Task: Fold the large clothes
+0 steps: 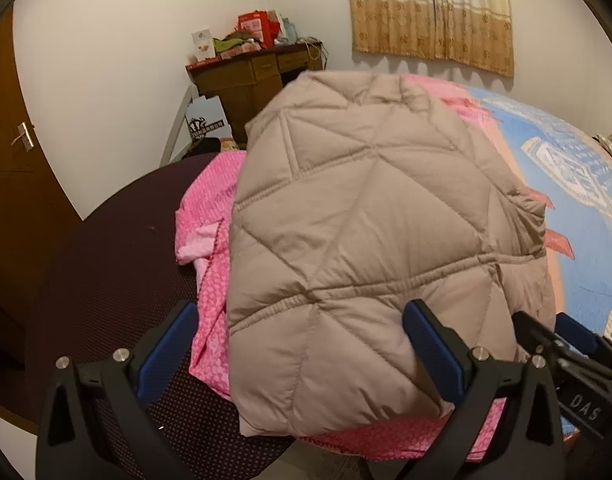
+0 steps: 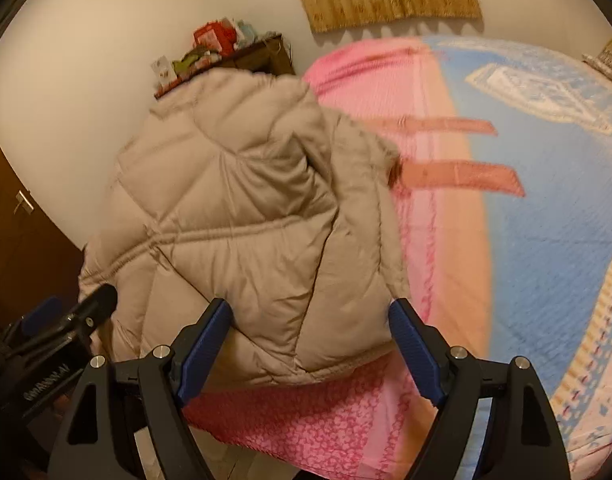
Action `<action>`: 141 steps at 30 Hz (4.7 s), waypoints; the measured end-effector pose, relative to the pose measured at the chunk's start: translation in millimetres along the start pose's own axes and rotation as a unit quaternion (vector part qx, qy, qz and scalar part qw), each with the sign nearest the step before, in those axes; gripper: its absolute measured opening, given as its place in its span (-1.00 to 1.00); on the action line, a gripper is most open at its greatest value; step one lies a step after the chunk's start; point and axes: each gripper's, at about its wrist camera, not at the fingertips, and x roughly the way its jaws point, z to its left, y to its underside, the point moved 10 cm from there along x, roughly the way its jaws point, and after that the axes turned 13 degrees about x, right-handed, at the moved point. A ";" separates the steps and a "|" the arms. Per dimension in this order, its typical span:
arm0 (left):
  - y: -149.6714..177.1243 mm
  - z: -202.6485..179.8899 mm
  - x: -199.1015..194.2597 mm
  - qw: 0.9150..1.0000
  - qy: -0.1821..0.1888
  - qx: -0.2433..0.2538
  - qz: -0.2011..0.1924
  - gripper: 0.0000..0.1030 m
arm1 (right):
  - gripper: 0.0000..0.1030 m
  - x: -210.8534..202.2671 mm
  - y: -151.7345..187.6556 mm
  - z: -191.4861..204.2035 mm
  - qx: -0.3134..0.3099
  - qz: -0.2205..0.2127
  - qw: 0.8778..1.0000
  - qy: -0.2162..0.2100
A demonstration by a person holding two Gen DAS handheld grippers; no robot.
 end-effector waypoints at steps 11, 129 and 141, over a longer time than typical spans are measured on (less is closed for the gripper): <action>13.2 5.1 2.2 0.999 0.013 -0.010 0.036 1.00 | 0.60 -18.2 12.6 2.6 -0.015 0.008 1.000 0.001; -51.8 94.5 -173.0 0.974 -0.088 -0.085 -0.189 1.00 | 0.83 -208.2 -51.1 139.8 -0.105 -0.261 0.956 -0.086; -49.2 89.7 -168.8 0.976 -0.092 -0.082 -0.182 1.00 | 0.83 -206.6 -51.8 137.0 -0.105 -0.259 0.956 -0.084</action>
